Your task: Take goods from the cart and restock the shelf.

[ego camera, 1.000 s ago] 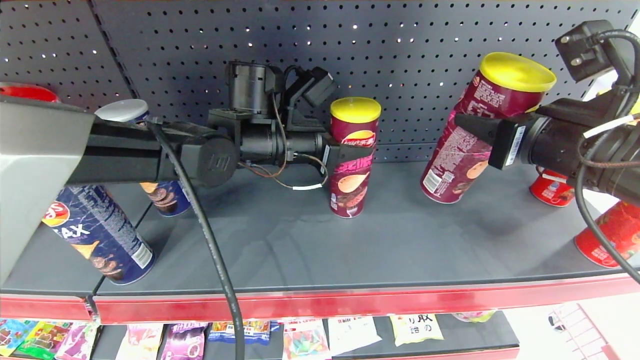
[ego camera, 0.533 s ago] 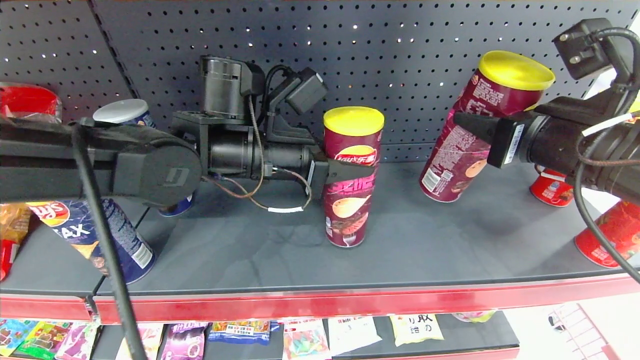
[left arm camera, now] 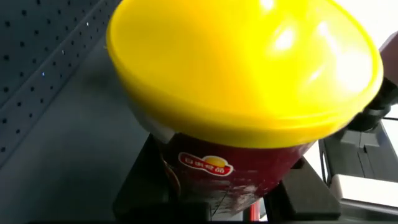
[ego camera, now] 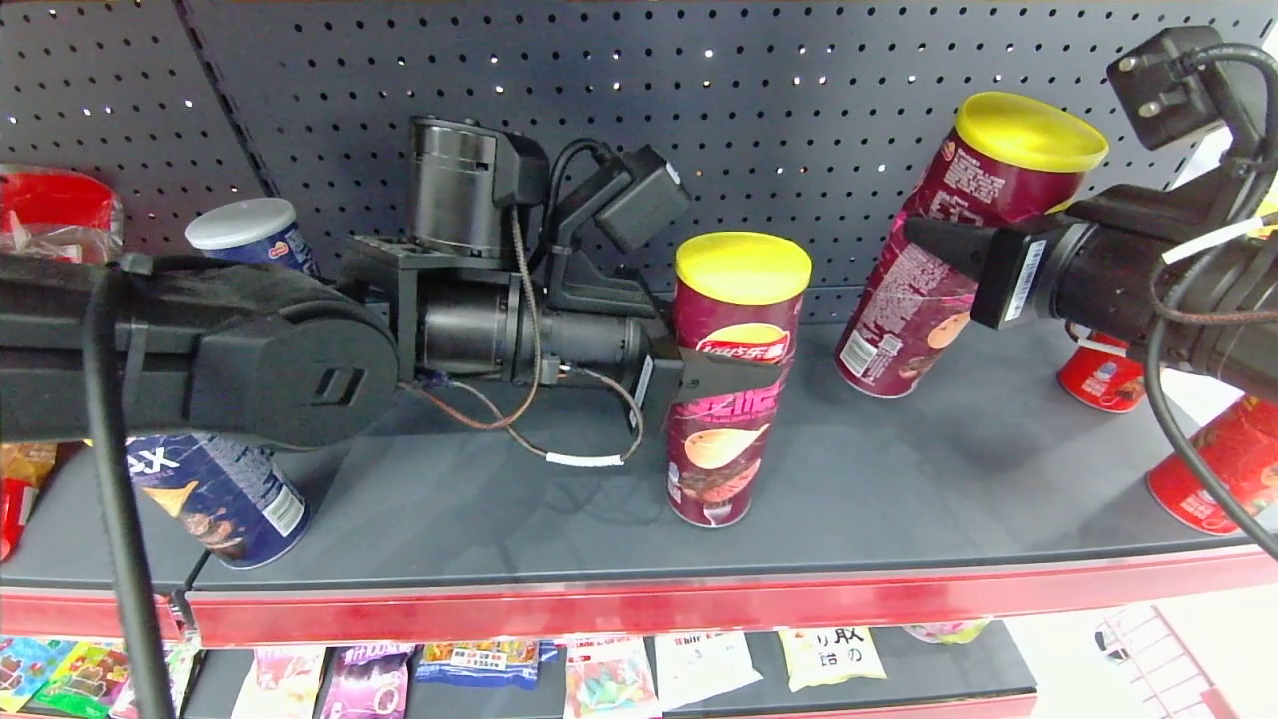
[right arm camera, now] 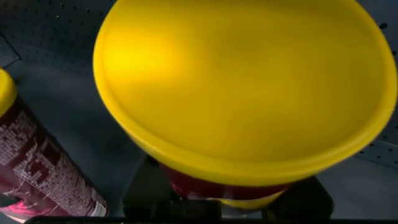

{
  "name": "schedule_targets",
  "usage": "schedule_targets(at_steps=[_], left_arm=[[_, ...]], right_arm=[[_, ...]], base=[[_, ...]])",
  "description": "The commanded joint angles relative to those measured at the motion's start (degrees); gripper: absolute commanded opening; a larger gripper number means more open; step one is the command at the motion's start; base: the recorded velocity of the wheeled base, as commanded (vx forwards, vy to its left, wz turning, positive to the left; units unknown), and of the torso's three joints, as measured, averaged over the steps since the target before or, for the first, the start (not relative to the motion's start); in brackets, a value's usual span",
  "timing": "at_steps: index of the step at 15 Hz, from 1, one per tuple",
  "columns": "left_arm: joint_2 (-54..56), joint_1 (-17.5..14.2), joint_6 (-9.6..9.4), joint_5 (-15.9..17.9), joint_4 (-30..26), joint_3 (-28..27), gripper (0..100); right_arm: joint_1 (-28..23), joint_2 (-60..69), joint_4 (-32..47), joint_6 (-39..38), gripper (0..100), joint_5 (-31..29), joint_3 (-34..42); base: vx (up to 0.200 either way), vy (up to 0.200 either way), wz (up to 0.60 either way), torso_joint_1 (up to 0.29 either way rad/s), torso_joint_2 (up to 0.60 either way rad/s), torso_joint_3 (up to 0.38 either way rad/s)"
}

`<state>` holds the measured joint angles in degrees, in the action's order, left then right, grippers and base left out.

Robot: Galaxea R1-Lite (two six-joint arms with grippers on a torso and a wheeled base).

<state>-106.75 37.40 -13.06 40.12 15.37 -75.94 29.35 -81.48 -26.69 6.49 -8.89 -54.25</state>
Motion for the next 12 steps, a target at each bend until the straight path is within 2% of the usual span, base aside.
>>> schedule_targets(at_steps=[1,12], left_arm=[[0.32,0.22,-0.04,-0.04,0.01,0.88,0],[0.05,1.53,0.05,-0.13,0.01,2.11,0]], right_arm=[[0.0,-0.08,-0.03,0.02,0,0.01,0.02],[0.0,-0.08,-0.03,0.02,0,0.01,0.02]], base=[[0.0,0.0,0.0,0.0,0.0,0.0],[0.0,0.0,0.0,0.0,0.0,0.0]])
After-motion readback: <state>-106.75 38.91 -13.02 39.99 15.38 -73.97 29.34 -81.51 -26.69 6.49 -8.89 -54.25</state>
